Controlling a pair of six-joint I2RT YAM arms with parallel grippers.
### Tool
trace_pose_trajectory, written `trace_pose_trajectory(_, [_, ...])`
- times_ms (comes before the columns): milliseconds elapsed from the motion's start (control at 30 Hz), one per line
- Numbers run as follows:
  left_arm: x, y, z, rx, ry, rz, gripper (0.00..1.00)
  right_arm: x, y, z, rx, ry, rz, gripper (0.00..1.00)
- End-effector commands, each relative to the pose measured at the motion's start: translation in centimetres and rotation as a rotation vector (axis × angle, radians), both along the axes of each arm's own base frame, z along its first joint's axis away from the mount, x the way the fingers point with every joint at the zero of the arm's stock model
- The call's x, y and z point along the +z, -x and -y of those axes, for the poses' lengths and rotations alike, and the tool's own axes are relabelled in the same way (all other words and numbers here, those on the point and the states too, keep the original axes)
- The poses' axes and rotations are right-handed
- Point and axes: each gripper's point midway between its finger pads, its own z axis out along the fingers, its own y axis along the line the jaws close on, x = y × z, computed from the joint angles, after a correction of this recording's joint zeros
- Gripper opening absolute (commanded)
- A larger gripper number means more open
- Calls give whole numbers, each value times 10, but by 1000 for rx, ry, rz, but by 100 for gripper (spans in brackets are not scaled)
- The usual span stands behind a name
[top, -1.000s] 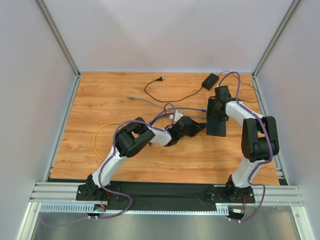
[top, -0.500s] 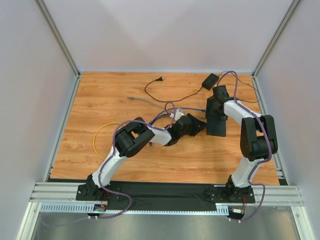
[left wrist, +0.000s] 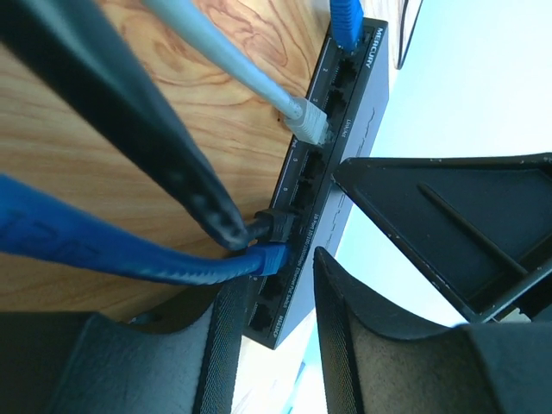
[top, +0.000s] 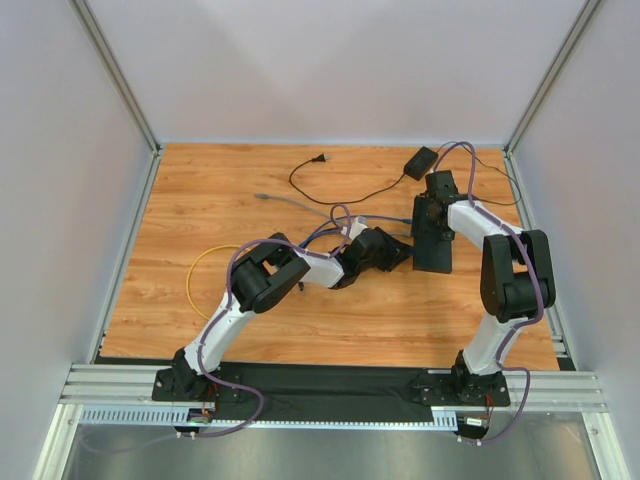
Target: Pull the plug from the switch port
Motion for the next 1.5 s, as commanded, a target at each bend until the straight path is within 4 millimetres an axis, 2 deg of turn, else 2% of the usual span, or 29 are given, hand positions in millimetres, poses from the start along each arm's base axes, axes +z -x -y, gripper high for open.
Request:
trace_pose_trajectory(0, [-42, 4, -10, 2, -74, -80, 43, -24, 19, -3, 10, -28, -104, 64])
trace_pose_trajectory(133, [-40, 2, -6, -12, -93, -82, 39, -25, 19, 0, 7, -12, -109, 63])
trace_pose_trajectory(500, [-46, 1, -10, 12, -87, -90, 29, -25, 20, 1, 7, -3, -114, 63])
trace_pose_trajectory(733, [-52, 2, -13, 17, -81, -85, 17, -28, 24, 5, -10, 19, -133, 63])
trace_pose_trajectory(900, [-51, 2, -15, 20, -81, -73, 14, -30, 29, 10, -22, 36, -149, 64])
trace_pose_trajectory(1233, [-49, 3, -43, 67, -92, -54, 8, -34, 28, 15, -41, 58, -151, 64])
trace_pose_trajectory(1367, [-42, 5, -51, 53, -103, -25, 8, -34, 27, 14, -42, 48, -149, 64])
trace_pose_trajectory(1433, [-26, 7, -53, 25, -130, 23, 8, -33, 26, 14, -41, 47, -145, 64])
trace_pose_trajectory(1467, [-25, 10, -57, 12, -163, 29, 8, -33, 26, 14, -42, 48, -143, 64])
